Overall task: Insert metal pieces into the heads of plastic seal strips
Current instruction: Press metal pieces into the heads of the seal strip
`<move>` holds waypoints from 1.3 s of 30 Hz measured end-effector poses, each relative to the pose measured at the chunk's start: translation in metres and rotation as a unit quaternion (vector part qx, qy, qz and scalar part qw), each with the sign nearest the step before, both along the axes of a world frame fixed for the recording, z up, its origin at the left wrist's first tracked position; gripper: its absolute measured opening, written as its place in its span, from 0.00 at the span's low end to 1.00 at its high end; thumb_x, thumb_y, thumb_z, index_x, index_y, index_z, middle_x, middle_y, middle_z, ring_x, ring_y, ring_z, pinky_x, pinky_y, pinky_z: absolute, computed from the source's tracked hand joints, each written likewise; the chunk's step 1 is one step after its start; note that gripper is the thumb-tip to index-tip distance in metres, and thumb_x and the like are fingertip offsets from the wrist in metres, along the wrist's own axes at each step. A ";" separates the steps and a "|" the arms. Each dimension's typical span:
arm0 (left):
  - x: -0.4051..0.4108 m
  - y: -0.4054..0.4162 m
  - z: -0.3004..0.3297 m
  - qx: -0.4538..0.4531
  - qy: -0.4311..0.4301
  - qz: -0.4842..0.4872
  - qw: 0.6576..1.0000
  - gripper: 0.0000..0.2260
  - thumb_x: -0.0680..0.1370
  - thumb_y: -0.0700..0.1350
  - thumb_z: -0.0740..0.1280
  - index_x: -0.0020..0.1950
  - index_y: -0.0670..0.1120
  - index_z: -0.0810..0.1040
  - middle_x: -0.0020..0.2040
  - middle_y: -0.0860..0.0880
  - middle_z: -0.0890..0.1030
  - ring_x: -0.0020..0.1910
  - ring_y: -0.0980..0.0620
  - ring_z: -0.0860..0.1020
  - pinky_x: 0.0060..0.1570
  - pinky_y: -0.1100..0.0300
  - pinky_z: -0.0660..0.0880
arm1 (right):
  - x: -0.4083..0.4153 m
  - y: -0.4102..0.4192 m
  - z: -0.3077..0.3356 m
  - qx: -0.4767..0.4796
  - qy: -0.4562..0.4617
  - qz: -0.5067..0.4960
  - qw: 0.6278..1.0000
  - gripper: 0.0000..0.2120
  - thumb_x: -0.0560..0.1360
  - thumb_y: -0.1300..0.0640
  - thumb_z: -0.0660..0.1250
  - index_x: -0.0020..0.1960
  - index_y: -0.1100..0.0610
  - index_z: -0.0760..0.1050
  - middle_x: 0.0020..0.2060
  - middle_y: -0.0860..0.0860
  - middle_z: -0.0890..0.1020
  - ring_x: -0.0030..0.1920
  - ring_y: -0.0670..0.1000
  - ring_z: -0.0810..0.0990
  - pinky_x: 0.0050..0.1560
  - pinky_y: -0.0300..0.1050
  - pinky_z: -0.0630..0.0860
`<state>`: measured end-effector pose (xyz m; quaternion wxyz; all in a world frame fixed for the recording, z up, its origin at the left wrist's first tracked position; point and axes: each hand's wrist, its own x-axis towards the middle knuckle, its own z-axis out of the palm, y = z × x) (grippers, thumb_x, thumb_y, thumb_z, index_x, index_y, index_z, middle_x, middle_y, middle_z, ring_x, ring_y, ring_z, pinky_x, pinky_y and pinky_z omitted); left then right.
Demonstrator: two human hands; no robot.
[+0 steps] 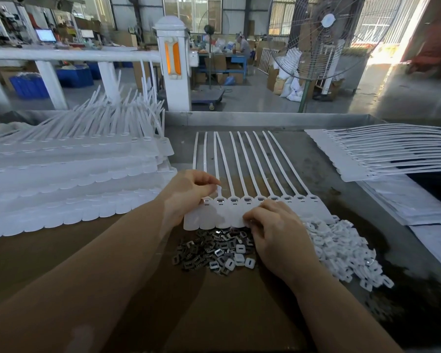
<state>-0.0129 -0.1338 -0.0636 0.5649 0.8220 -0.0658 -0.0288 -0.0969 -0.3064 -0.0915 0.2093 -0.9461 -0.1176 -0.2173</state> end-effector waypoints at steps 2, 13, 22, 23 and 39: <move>0.002 -0.002 0.002 0.054 -0.037 -0.011 0.998 0.10 0.77 0.39 0.66 0.40 0.53 0.79 0.36 0.55 0.79 0.31 0.65 0.76 0.30 0.74 0.69 | 0.000 0.000 0.000 -0.002 -0.001 0.001 1.000 0.07 0.74 0.61 0.64 0.49 0.56 0.80 0.45 0.49 0.79 0.49 0.50 0.74 0.53 0.48 0.73; 0.009 -0.010 0.000 0.200 -0.075 -0.050 0.976 0.04 0.76 0.39 0.68 0.48 0.46 0.82 0.43 0.50 0.81 0.41 0.55 0.78 0.39 0.69 0.71 | 0.001 -0.001 0.000 -0.005 -0.007 0.007 1.000 0.06 0.74 0.62 0.65 0.48 0.58 0.80 0.44 0.50 0.80 0.48 0.51 0.75 0.51 0.50 0.73; 0.013 -0.013 0.006 0.268 -0.056 -0.080 0.958 0.06 0.77 0.40 0.67 0.51 0.42 0.82 0.45 0.50 0.79 0.47 0.53 0.76 0.49 0.62 0.69 | 0.001 -0.001 -0.001 0.000 -0.018 0.009 1.000 0.06 0.73 0.63 0.66 0.47 0.58 0.80 0.43 0.51 0.80 0.47 0.52 0.76 0.49 0.51 0.74; 0.014 -0.012 0.006 0.266 -0.052 -0.081 0.959 0.06 0.76 0.40 0.67 0.51 0.42 0.82 0.44 0.50 0.79 0.46 0.54 0.76 0.47 0.63 0.69 | 0.001 -0.001 -0.001 0.001 -0.019 0.008 1.000 0.06 0.73 0.64 0.66 0.47 0.58 0.80 0.43 0.51 0.80 0.47 0.53 0.76 0.49 0.51 0.74; 0.014 -0.013 0.002 0.180 0.013 -0.020 0.983 0.11 0.72 0.40 0.73 0.50 0.45 0.74 0.47 0.47 0.77 0.47 0.49 0.75 0.42 0.62 0.71 | -0.001 0.001 0.000 -0.003 -0.014 0.005 1.000 0.06 0.74 0.62 0.65 0.47 0.57 0.80 0.44 0.50 0.79 0.47 0.51 0.75 0.50 0.50 0.73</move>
